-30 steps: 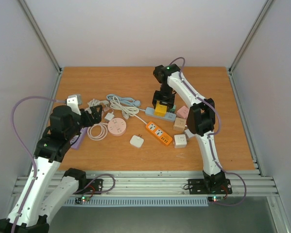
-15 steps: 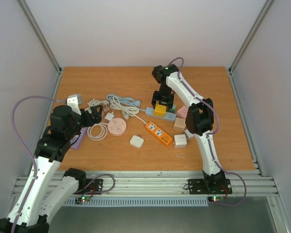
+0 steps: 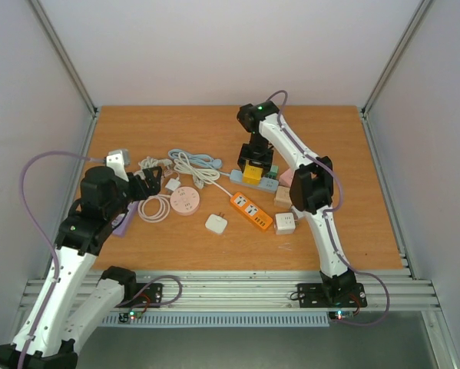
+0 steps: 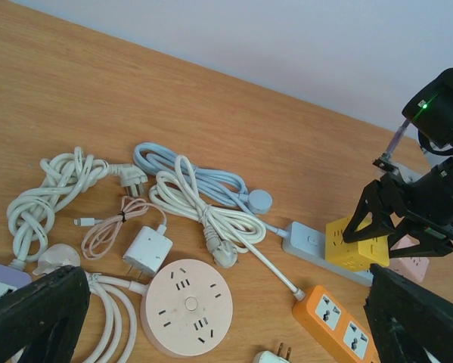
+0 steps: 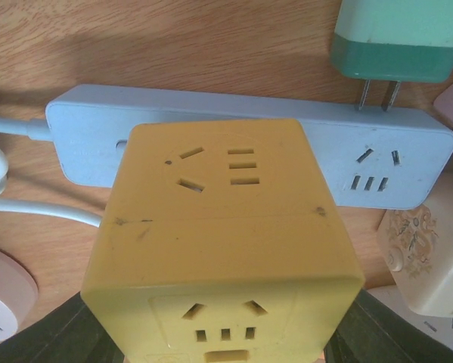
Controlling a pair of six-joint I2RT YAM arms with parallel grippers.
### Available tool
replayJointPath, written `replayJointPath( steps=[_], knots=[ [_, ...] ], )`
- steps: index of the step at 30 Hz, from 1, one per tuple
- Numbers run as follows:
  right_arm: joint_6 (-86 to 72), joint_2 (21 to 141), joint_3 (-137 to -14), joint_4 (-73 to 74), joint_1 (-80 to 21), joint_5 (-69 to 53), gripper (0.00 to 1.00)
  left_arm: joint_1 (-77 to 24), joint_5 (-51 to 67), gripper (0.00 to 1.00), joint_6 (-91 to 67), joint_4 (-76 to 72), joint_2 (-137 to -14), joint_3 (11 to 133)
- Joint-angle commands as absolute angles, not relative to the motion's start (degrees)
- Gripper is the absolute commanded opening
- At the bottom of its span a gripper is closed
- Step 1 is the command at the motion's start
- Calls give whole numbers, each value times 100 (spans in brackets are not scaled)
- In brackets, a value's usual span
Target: Insert the plug
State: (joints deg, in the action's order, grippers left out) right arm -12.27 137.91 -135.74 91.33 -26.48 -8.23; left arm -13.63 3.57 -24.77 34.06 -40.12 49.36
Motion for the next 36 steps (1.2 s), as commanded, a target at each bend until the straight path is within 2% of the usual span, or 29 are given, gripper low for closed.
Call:
replayJointPath(
  steps=[1,6,18,22,27,31,36],
  knots=[
    [-1550,14363,-13935,9341,-2654,-340,40,-1389,259,99,-2365,3204,-4071,4957],
    [-1633,14885,-14638,9763,-2654,-282,42,-1380,247,99,-2364,3210,-4108,4966],
    [-1538,15288,-14648,9649,-2549,-241,43,-1354,237,99,-2355,3231,-4198,4966],
    [-1531,15483,-14601,9721,-2553,-20,44,-1329,240,99,-2355,3234,-4234,4957],
    [-1621,15604,-14581,9819,-2717,914,45,-1301,233,99,-2355,3238,-4284,4957],
    [-1574,15643,-14581,9795,-2808,1053,45,-1283,246,99,-2355,3243,-4338,4950],
    [-1443,15613,-14519,9635,-2792,592,53,-1274,288,99,-2364,3228,-4380,4948]
  ],
)
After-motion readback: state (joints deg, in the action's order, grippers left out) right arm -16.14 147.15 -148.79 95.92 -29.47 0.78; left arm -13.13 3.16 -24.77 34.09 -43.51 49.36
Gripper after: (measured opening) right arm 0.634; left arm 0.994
